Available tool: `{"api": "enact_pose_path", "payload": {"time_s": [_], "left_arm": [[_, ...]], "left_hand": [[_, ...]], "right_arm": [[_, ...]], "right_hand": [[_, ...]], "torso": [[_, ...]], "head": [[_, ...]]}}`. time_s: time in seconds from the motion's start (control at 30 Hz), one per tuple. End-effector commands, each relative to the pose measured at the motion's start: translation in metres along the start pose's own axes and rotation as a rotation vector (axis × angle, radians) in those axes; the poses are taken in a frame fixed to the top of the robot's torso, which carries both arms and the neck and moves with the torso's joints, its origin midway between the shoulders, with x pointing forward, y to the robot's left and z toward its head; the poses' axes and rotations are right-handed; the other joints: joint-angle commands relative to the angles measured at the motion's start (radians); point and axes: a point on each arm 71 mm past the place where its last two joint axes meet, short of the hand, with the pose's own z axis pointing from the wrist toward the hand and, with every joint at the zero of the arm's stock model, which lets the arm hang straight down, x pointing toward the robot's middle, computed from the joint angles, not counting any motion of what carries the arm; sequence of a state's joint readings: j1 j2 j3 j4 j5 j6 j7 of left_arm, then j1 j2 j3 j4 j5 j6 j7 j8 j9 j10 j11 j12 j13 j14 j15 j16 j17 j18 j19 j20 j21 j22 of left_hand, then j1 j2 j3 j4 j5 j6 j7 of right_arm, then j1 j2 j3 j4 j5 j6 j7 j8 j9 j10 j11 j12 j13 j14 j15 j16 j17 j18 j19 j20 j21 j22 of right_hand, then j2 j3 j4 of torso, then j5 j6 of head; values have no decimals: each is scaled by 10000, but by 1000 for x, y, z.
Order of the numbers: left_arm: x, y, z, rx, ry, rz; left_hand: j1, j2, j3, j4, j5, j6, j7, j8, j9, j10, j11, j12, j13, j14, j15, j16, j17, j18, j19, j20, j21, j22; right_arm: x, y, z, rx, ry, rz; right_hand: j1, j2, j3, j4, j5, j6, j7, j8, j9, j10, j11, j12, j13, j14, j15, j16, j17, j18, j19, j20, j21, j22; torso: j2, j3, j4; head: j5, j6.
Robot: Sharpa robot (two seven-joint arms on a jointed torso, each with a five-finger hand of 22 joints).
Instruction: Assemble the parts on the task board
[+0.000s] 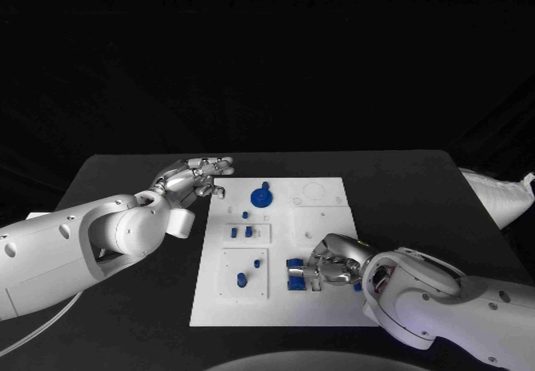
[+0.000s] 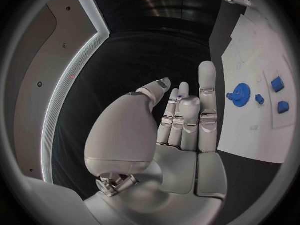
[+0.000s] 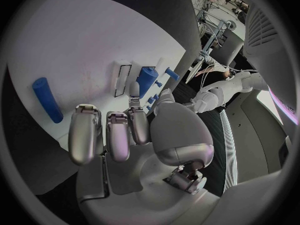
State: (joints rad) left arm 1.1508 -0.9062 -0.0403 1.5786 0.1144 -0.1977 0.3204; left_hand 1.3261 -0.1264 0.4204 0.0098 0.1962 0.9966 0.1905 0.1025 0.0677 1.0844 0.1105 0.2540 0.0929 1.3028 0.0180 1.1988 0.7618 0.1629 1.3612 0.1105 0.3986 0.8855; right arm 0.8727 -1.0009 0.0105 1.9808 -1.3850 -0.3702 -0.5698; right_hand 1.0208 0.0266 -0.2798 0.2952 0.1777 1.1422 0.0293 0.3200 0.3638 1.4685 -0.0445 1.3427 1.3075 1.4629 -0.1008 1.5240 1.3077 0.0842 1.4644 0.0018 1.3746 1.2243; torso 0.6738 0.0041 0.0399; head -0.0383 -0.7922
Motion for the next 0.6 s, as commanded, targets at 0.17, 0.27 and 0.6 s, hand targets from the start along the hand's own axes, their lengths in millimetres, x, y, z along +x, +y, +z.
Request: {"api": "enact_pose_path", "payload": {"time_s": [0.17,0.27,0.6], "left_arm": [[1,-1,0,119,87,-66],[1,-1,0,113,98,-69],[-1,-1,-1,98,76,-65]], "left_hand": [[-110,-12,-40,1,17,-82,2,-15,-10,-64,9,52,9,-54,23,-9,-11,159,-81,9,-65,-12],[-108,-11,-39,0,18,-84,2,-16,-10,-66,9,53,9,-55,23,-10,-13,159,-82,9,-65,-12],[-102,-10,-38,-3,19,-89,1,-17,-11,-70,8,56,9,-57,23,-11,-18,159,-82,9,-66,-13]], "right_arm": [[-4,4,-4,-538,-470,-238],[-6,5,-6,-773,-490,-245],[-9,-2,-12,-1007,-340,-600]], "right_hand": [[315,-36,176,-93,280,-39,-3,73,139,362,1,75,1122,902,-71,-26,1733,-155,115,-49,-53,16],[996,-9,318,-312,432,-81,-10,103,250,372,-4,84,1157,905,-74,-23,1744,-156,121,-64,-50,33],[2714,-117,771,-1398,-176,-182,14,104,392,367,8,74,1200,907,-71,-20,1758,-163,116,-57,-57,52]], "torso": [[1,12,-6],[-3,14,3],[3,12,-12]], "head": [[-3,8],[-11,-3],[-8,-46]]}}
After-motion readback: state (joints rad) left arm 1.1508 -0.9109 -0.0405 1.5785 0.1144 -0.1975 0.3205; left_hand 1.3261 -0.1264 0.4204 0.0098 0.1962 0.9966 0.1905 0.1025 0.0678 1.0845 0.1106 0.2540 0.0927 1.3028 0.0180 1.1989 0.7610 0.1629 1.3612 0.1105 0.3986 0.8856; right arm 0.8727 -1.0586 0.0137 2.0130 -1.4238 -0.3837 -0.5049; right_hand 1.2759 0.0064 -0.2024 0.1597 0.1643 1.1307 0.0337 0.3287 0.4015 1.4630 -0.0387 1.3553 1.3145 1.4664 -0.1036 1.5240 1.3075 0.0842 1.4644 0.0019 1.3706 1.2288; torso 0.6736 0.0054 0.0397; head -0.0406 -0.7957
